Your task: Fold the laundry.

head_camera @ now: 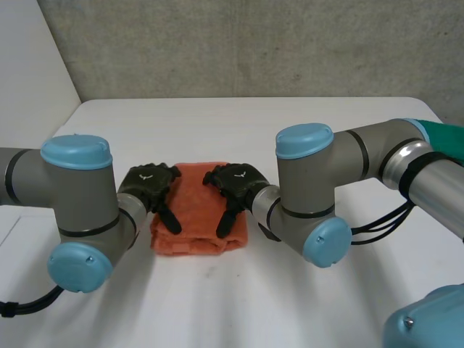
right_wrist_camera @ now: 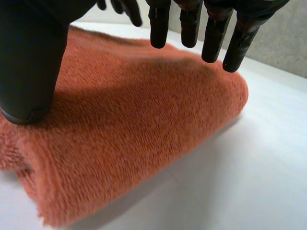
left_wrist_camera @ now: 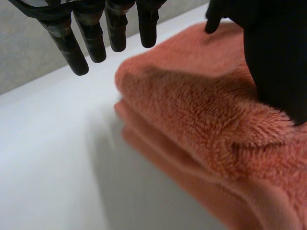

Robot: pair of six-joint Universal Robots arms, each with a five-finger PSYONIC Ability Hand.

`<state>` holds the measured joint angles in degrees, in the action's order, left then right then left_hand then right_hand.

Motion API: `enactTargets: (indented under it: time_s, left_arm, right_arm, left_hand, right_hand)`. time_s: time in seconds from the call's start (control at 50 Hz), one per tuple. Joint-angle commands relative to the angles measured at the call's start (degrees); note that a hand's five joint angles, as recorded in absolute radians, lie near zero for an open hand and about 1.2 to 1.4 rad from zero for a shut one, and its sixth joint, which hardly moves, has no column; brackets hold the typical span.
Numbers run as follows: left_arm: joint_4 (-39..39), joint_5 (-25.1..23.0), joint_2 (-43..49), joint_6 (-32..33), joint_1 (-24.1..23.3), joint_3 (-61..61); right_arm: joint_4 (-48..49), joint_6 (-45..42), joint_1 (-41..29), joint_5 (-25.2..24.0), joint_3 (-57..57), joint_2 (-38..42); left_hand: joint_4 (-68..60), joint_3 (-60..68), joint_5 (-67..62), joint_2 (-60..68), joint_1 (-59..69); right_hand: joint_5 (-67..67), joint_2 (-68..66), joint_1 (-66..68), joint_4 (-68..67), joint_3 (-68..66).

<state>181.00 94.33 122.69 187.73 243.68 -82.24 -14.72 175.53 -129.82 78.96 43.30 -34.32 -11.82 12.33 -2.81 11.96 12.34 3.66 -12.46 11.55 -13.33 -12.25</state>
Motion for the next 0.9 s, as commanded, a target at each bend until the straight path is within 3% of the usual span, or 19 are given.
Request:
enactTargets:
  time_s: [0.02, 0.3, 0.44, 0.54, 0.64, 0.76, 0.9]
  left_arm:
    - [-0.7, 1.5, 0.5, 0.0, -0.2, -0.6]
    - [-0.9, 1.0, -0.6, 3.1, -0.7, -1.1]
    - [-0.6, -1.0, -9.7, 2.7, -0.7, -1.3]
    - [-0.4, -7.8, -16.8, 2.5, -0.4, -1.8]
    - [-0.7, -19.5, -22.0, 0.9, 0.0, -1.3]
    - [-0.8, -27.6, -23.9, -3.2, 0.0, -0.6]
    - [-1.1, -29.5, -23.9, -6.3, 0.0, 0.9]
  right_arm:
    - [-1.2, -0.7, -0.1, 0.6, -2.0, 2.4]
    - [-1.4, -3.5, 0.1, 0.8, -1.7, 1.2]
    - [0.6, -3.1, 2.1, 3.7, 3.6, -10.0]
    - [7.1, -3.1, 3.4, 9.2, 11.0, -17.9]
    - [11.2, -2.8, 4.0, 13.4, 21.1, -24.6]
    - [11.8, -2.8, 4.0, 11.4, 29.1, -25.8]
    - [14.1, -2.7, 3.1, 4.5, 34.4, -25.4]
  left_hand:
    - [-2.6, 2.1, -1.6, 2.5, 2.1]
    - [-1.9, 1.4, -0.9, 1.8, 1.4]
    - [-0.1, -0.4, 0.9, -0.1, -0.4]
    - [0.3, -0.8, 1.2, -0.4, -0.8]
    - [0.3, -0.8, 1.2, -0.4, -0.8]
    - [0.3, -0.8, 1.2, -0.4, -0.8]
    - [0.3, -0.8, 1.2, -0.4, -0.8]
  right_hand:
    - [-3.7, 2.5, -1.6, 3.3, 2.3]
    - [-3.7, 2.5, -1.6, 3.3, 2.3]
    - [-3.7, 2.5, -1.6, 3.3, 2.3]
    - [-3.7, 2.5, -1.6, 3.3, 2.3]
    - [-3.7, 2.5, -1.6, 3.3, 2.3]
    - [-3.7, 2.5, -1.6, 3.3, 2.3]
    - [-3.7, 2.5, -1.6, 3.3, 2.3]
